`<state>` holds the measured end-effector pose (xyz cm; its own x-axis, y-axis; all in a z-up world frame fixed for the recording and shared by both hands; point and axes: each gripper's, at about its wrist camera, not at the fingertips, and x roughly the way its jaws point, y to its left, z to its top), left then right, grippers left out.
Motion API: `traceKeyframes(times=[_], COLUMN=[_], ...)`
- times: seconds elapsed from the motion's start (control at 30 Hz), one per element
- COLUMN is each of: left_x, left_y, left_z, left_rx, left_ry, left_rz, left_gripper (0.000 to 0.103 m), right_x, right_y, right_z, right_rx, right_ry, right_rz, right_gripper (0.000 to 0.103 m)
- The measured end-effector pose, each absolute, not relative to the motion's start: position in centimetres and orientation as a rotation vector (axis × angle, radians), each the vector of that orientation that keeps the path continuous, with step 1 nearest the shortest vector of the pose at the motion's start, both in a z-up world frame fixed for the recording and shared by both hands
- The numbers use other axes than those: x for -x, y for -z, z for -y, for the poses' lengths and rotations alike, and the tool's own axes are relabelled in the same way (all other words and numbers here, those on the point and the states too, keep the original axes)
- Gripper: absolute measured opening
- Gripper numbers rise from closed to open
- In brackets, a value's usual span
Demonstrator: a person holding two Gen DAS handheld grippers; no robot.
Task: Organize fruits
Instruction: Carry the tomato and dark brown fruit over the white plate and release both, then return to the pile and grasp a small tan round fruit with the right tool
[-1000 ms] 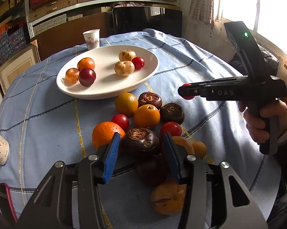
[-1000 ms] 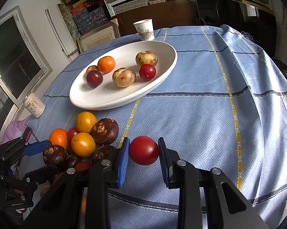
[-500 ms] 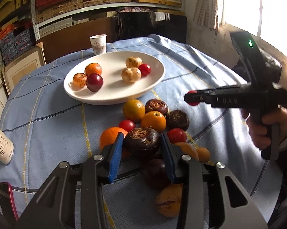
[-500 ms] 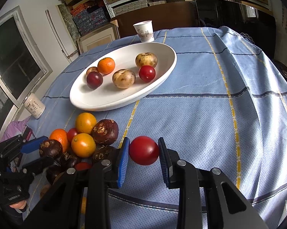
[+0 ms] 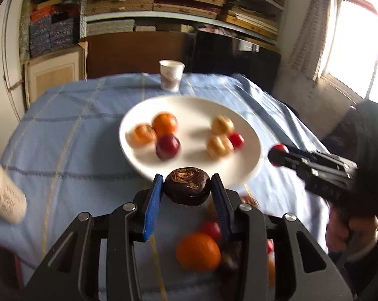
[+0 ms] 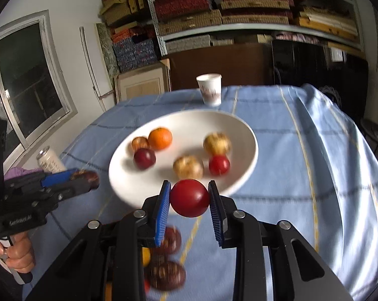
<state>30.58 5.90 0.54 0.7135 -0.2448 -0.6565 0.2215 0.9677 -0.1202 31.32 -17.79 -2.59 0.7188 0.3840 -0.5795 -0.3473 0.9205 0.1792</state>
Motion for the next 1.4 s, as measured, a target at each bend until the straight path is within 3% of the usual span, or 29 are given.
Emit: traceKeyframes(times=[0.4, 0.43, 0.5, 0.63, 0.7, 1.1, 1.4], left_x=[-37.3, -37.4, -37.2, -34.6, -33.1, -23.4, -15.9], left_y=[2.3, 2.6, 2.3, 0.3, -0.4, 2.3, 3.9], left_z=[-5.0, -5.0, -5.4, -6.7, -7.4, -10.1, -7.8], left_rx=[0.027, 0.025, 0.043, 0.054, 0.072, 0.114, 0.026], left_ry=[0.232, 0.218, 0.183, 0.150, 0.134, 0.173, 0.193], left_rz=[-0.824, -0.836, -0.822, -0.746, -0.716, -0.779, -0.816], left_gripper=[0.039, 0.043, 0.060, 0.081, 0.086, 0.092, 0.093], right_x=[-36.2, -36.3, -35.9, -33.6, -32.2, -23.0, -18.3], right_y=[4.8, 4.9, 4.6, 3.0, 2.4, 5.1, 6.5], right_z=[15.5, 15.4, 15.4, 16.1, 16.5, 18.0, 16.1], right_rx=[-0.051, -0.050, -0.056, -0.056, -0.053, 0.018, 0.255], right_ry=[-0.398, -0.404, -0.408, -0.440, -0.459, -0.633, -0.759], right_rz=[-0.741, -0.743, -0.732, -0.678, -0.655, -0.741, -0.789], right_gripper=[0.032, 0.032, 0.046, 0.047, 0.047, 0.047, 0.049])
